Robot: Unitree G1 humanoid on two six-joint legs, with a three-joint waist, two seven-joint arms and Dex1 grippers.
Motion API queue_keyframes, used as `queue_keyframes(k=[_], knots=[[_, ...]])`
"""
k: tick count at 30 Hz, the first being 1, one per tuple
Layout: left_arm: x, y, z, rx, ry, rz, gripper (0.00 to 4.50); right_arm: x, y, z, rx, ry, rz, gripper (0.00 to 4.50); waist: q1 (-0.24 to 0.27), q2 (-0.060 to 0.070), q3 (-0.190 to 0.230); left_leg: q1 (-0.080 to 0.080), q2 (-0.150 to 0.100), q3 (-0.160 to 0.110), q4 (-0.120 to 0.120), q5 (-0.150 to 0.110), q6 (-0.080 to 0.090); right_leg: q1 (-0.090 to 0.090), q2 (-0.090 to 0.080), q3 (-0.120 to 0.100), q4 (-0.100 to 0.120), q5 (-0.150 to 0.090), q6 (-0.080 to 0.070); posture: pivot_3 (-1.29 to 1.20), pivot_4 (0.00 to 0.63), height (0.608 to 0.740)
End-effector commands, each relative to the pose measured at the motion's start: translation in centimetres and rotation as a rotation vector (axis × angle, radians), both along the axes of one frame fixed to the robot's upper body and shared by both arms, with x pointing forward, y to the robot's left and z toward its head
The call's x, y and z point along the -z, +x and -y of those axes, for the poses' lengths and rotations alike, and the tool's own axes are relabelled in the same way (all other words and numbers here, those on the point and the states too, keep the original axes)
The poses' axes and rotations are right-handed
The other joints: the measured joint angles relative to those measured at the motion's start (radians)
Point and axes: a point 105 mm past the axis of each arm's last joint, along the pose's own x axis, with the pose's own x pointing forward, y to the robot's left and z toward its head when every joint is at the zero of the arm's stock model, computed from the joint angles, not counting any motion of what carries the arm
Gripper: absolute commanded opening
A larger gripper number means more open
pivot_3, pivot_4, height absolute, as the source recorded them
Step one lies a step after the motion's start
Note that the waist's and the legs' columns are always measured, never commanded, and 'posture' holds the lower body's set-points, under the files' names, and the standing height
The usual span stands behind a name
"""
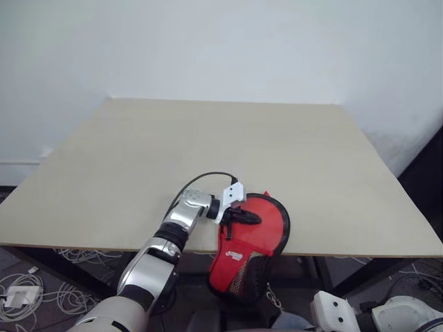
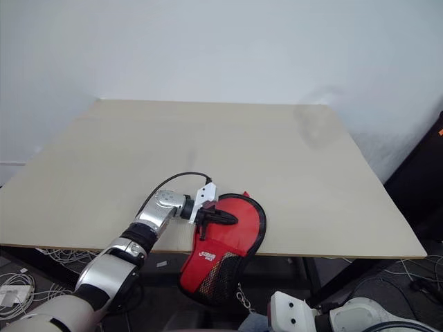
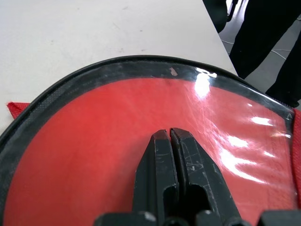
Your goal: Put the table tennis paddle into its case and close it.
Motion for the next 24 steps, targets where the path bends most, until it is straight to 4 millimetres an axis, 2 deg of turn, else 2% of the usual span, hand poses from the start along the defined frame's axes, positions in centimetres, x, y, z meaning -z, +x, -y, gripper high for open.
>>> queue_keyframes(k=[1, 2, 6, 11, 16, 18, 20, 21, 24], knots=[[1.6, -0.3, -0.1, -0.026, 0.049, -0.039, 0.0, -4.7, -5.6, -3.4, -0.211, 0.275, -0.088, 0.03, 0.0, 0.0, 0.0, 0.0, 0.0, 0.0, 0.0, 0.0, 0.0, 0.0, 0.0, 0.0, 0.0, 0.0, 0.0, 0.0, 0.0, 0.74], [1.6, -0.2, 0.0, -0.03, 0.047, -0.037, 0.0, -4.8, -5.5, -3.3, -0.21, 0.27, -0.081, 0.03, 0.0, 0.0, 0.0, 0.0, 0.0, 0.0, 0.0, 0.0, 0.0, 0.0, 0.0, 0.0, 0.0, 0.0, 0.0, 0.0, 0.0, 0.74], [1.1, 0.5, 0.1, -0.078, 0.025, -0.03, 0.0, -5.6, -2.9, -2.3, -0.168, 0.207, -0.039, 0.03, 0.0, 0.0, 0.0, 0.0, 0.0, 0.0, 0.0, 0.0, 0.0, 0.0, 0.0, 0.0, 0.0, 0.0, 0.0, 0.0, 0.0, 0.74], [0.6, 1.5, -0.9, -0.144, 0.009, -0.015, 0.0, -7.9, 1.0, -1.0, -0.148, 0.132, 0.016, 1.4, -0.002, 0.0, 0.001, 0.0, 0.002, 0.0, 0.0, -0.001, -0.001, -0.001, -0.001, -0.001, 0.0, 0.0, 0.0, 0.0, 0.0, 0.74], [-0.4, 2.4, -2.5, -0.238, -0.035, 0.013, 0.0, -11.2, 6.9, 1.0, -0.064, 0.157, 0.151, 3.03, -0.01, -0.004, 0.004, 0.0, 0.003, 0.001, 0.0, -0.002, -0.002, -0.002, -0.001, -0.002, 0.0, 0.0, -0.001, 0.0, 0.0, 0.74], [-1.1, 2.9, -3.5, -0.303, -0.066, 0.033, 0.0, -11.8, 10.3, 1.4, 0.051, 0.177, 0.25, 3.74, -0.017, -0.009, 0.007, 0.0, 0.005, 0.002, -0.001, -0.002, -0.002, -0.003, -0.001, -0.002, 0.0, 0.001, -0.002, 0.0, 0.0, 0.74], [-2.0, 3.3, -4.6, -0.371, -0.099, 0.057, 0.36, -11.9, 13.6, 1.2, 0.161, 0.206, 0.336, 4.41, -0.025, -0.013, 0.009, 0.0, 0.007, 0.003, -0.001, -0.002, -0.003, -0.004, 0.0, -0.003, 0.0, 0.003, -0.005, 0.0, 0.0, 0.74], [-2.5, 3.4, -5.5, -0.413, -0.117, 0.073, 0.54, -11.8, 15.6, 0.9, 0.235, 0.223, 0.368, 4.5, -0.03, -0.014, 0.01, 0.0, 0.007, 0.003, -0.001, -0.002, -0.003, -0.004, 0.0, -0.003, 0.0, 0.003, -0.005, 0.0, 0.0, 0.74], [-4.5, 3.3, -8.6, -0.55, -0.174, 0.106, 1.52, -11.3, 20.1, -0.5, 0.411, 0.256, 0.421, 4.5, -0.042, -0.013, 0.012, -0.002, 0.009, 0.004, -0.001, 0.0, -0.001, -0.005, 0.003, -0.002, 0.002, 0.004, -0.006, 0.0, 0.0, 0.74]])
